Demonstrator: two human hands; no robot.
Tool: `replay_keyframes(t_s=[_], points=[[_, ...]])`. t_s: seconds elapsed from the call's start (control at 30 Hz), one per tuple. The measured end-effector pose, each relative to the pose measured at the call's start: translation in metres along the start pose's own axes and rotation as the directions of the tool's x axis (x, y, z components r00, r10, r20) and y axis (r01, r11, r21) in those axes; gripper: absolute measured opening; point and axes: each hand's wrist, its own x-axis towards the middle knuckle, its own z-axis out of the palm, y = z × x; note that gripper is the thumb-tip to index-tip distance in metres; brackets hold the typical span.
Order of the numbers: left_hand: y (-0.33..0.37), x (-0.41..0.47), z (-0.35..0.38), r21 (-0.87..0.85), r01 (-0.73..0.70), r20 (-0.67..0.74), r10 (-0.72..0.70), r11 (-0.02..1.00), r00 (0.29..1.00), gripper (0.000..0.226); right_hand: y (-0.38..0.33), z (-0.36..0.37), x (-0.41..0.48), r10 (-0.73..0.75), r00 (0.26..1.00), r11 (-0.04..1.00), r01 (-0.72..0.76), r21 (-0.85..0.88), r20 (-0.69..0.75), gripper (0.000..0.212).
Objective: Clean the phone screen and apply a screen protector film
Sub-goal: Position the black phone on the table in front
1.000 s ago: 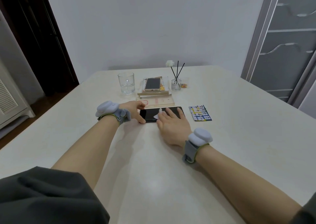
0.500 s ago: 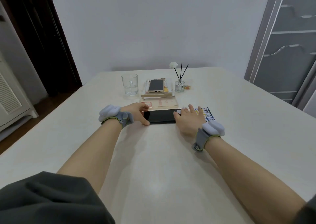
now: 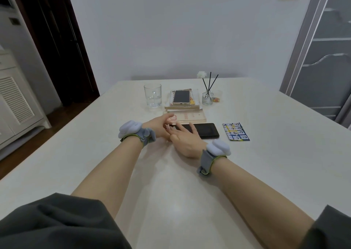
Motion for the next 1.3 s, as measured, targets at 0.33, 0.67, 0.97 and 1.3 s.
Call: replay_keyframes(t_s=[0.33,0.67,0.97,1.3], points=[[0.004,0.001,0.002,0.029,0.068,-0.016,-0.067,0.997,0.998,0.090,0.032,-0.013,-0.054,0.236,0.964,0.952,-0.254,-0.168,-0.122,0.051],[0.001,0.007,0.002,0.025,0.081,-0.029,-0.081,0.996,0.996,0.090,0.020,-0.004,-0.047,0.210,0.973,0.972,-0.218,-0.087,-0.099,0.051],[-0.002,0.006,0.001,0.013,0.075,-0.025,-0.075,0.997,0.997,0.090,0.035,-0.002,-0.050,0.344,0.931,0.904,-0.364,-0.223,-0.122,0.056],[-0.003,-0.001,-0.011,-0.132,0.001,-0.149,-0.021,0.991,0.989,0.071,0.030,-0.023,-0.026,0.323,0.916,0.946,-0.306,0.107,-0.238,0.051]])
